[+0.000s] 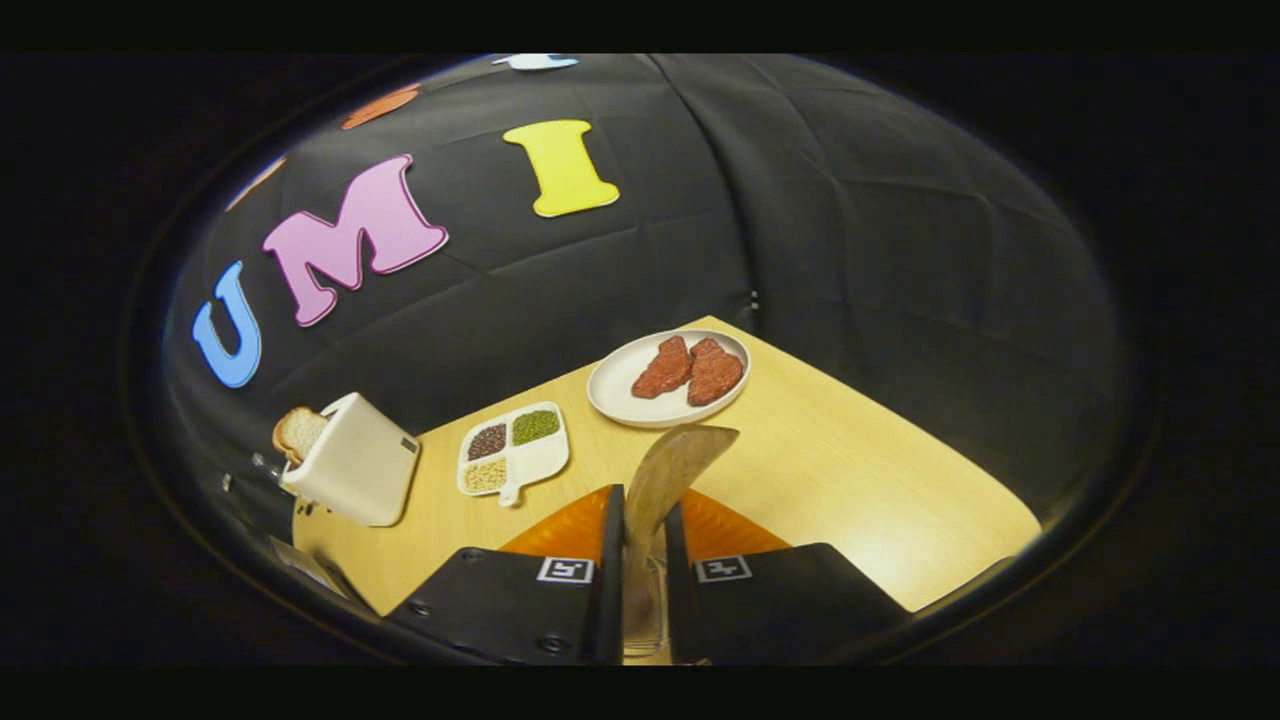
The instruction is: Close the left gripper, press the button to open the rice cooker; take a wooden spoon from the chopstick holder with the right hand, scoop a spoonful of rice and pour it into the rice cooker, then put the wooden spoon back into the chopstick holder.
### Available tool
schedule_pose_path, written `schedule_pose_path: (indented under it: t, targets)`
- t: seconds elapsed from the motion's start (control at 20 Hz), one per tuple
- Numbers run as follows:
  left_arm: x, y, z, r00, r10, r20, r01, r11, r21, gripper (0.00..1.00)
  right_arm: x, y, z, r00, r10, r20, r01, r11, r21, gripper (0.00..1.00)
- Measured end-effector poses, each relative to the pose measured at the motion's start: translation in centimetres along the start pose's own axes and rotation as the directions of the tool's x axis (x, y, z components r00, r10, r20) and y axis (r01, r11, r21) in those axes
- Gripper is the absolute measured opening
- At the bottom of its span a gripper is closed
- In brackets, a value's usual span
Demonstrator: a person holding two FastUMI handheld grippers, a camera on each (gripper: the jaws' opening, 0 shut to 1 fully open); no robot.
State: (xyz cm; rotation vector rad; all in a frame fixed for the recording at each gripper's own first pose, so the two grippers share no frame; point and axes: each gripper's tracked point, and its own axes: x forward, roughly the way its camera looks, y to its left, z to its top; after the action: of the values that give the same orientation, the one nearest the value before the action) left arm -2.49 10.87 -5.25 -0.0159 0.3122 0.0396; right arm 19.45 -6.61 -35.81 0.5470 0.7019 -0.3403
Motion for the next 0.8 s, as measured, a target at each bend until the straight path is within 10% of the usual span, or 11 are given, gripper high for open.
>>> schedule_pose_path:
  t: [0.8]
  targets:
    - [-0.7,0.0,-0.5,1.0,-0.005,-0.006,0.005,1.0,-0.004,0.71,-4.0,1.3,2.6,0.995,0.097,0.006,-0.097,0.994,0.051,0.13]
